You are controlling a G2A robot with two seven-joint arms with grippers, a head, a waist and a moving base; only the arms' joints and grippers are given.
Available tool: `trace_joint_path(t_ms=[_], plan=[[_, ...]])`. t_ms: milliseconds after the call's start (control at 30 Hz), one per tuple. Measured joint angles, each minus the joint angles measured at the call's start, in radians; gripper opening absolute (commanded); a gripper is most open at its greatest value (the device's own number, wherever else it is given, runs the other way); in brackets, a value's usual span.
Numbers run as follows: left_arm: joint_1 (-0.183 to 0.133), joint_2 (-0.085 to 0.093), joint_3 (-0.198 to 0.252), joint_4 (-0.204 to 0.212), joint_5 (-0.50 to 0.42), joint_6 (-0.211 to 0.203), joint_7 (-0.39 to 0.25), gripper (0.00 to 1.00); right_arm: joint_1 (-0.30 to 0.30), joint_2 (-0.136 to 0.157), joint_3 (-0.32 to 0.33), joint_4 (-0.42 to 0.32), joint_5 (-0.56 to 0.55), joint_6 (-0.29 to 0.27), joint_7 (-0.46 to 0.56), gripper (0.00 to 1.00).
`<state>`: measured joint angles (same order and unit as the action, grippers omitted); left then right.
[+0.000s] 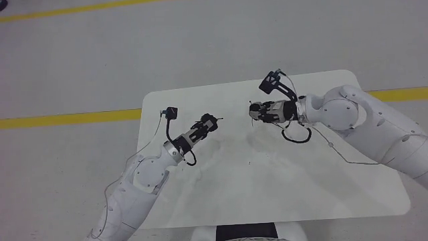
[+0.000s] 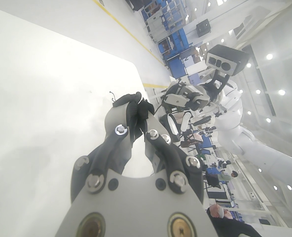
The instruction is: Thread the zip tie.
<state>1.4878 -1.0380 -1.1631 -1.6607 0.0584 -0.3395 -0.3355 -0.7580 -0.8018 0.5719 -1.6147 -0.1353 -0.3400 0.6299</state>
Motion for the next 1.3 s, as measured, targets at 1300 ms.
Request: trace_joint_path(t_ms=[1300], plan=[[0.03,-0.031,0.084,-0.053,0.003,0.0,0.239,0.0,-0.249,-0.038,0.122,-0.093,-0.149,0.029,-0.507,0.0]])
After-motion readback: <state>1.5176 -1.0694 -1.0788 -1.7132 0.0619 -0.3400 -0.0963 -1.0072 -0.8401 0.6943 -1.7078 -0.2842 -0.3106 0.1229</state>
